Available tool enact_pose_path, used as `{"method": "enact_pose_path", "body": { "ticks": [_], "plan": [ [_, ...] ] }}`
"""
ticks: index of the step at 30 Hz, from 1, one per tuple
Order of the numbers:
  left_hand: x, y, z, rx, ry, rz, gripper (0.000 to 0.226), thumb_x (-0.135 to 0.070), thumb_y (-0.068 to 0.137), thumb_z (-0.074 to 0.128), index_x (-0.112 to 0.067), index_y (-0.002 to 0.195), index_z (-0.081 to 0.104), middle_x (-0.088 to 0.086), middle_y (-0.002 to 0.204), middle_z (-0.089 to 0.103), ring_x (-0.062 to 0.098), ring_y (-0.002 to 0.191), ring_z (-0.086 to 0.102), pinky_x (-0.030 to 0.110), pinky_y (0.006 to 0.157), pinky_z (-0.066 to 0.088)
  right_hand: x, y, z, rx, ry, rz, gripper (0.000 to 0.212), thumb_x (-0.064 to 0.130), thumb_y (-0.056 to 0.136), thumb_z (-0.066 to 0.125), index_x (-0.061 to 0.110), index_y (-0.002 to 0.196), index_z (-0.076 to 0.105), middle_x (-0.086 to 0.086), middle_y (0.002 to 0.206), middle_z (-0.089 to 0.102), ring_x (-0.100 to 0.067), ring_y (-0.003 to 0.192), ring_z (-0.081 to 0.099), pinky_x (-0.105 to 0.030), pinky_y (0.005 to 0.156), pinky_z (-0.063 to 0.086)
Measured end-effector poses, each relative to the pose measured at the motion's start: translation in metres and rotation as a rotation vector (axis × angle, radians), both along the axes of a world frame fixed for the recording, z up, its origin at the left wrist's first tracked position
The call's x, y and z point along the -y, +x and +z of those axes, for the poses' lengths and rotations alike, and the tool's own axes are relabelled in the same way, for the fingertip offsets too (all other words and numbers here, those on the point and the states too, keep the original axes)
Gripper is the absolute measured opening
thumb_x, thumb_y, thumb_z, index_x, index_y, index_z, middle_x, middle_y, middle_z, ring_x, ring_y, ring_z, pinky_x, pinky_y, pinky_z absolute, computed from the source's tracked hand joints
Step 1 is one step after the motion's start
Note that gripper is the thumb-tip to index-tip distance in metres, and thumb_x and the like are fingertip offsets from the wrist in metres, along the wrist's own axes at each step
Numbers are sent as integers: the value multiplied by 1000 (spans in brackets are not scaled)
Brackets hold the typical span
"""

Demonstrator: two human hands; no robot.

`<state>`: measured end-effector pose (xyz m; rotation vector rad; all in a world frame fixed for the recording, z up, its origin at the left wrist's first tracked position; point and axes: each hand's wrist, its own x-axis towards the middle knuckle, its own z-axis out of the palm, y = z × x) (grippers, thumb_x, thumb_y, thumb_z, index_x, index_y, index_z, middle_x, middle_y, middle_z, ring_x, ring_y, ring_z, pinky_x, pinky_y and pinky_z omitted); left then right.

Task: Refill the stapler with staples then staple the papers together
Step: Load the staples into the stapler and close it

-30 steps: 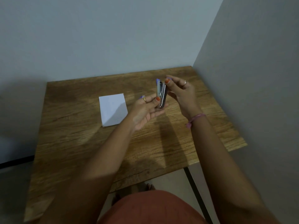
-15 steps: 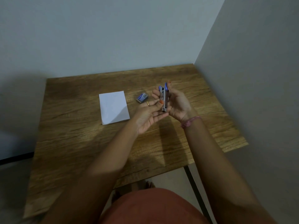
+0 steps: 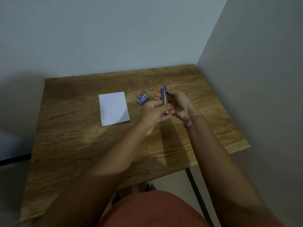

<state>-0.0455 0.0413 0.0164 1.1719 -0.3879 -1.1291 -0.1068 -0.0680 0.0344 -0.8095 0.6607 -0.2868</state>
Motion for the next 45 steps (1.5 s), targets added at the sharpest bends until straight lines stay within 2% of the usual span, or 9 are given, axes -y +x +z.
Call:
{"method": "enact_pose_path", "body": {
  "ticks": [7, 16, 20, 25, 29, 34, 39, 41, 45],
  "plan": [
    [3, -3, -1, 13, 29, 35, 11, -6, 87, 64, -7, 99, 67, 7, 89, 74, 15, 80, 73, 24, 68, 58, -2, 2, -2, -34, -90, -57, 27, 26, 95, 56, 1, 95, 66, -10, 84, 74, -16, 77, 73, -26, 65, 58],
    [3, -2, 0, -158, -58, -14, 13, -5, 91, 60, -7, 102, 66, 6, 93, 73, 14, 79, 72, 24, 71, 58, 2, -9, -3, -11, -248, 52, 36, 44, 82, 67, 10, 89, 76, -12, 103, 73, -22, 99, 69, -32, 79, 58],
    [3, 0, -4, -215, -96, -30, 15, -6, 93, 57, -7, 106, 64, 6, 95, 74, 14, 85, 72, 23, 73, 57, 1, -22, -5, -16, -300, 82, 52, 39, 82, 68, -4, 112, 64, -17, 104, 66, -19, 78, 62, -24, 61, 54],
    [5, 0, -8, -174, -94, -84, 16, -5, 95, 52, -9, 107, 63, 7, 100, 70, 12, 90, 70, 21, 76, 56, -1, -33, -13, -70, -367, 118, 13, 23, 88, 66, 10, 87, 65, -2, 74, 65, -9, 63, 62, -22, 62, 51],
    [5, -4, -11, -159, -62, -107, 17, -9, 98, 49, -12, 111, 60, 6, 109, 67, 14, 101, 66, 23, 86, 55, -4, -32, -11, -173, -470, 63, 12, 22, 84, 70, 15, 75, 68, -6, 74, 62, -14, 65, 56, -33, 68, 51],
    [2, 0, -16, 30, 82, -76, 18, -13, 97, 52, -16, 113, 60, -2, 108, 64, 12, 98, 64, 25, 86, 54, -5, -21, -13, -195, -544, -109, 4, 15, 83, 70, 15, 79, 71, -3, 70, 65, -10, 66, 63, -26, 64, 55],
    [-13, 18, -28, 366, 261, 55, 28, -13, 95, 55, -16, 122, 59, -1, 116, 63, 5, 92, 65, 17, 75, 54, 11, -6, -30, -435, -734, -254, 10, 19, 75, 78, 15, 74, 69, -6, 75, 67, -17, 69, 64, -33, 64, 56],
    [-23, 28, -31, 488, 305, 123, 25, -15, 94, 56, -18, 118, 62, -2, 115, 64, 7, 94, 65, 24, 81, 55, 18, 0, -39, -563, -881, -247, 14, 22, 74, 78, 24, 70, 65, -2, 74, 69, -19, 73, 69, -36, 68, 58],
    [-45, 52, -35, 629, 368, 261, 16, -14, 93, 56, -24, 103, 65, 0, 106, 67, 15, 96, 64, 36, 87, 54, 28, 11, -54, -750, -1036, -213, 14, 28, 76, 74, 14, 79, 72, -7, 76, 72, -21, 74, 68, -39, 69, 55]
  ]
}}
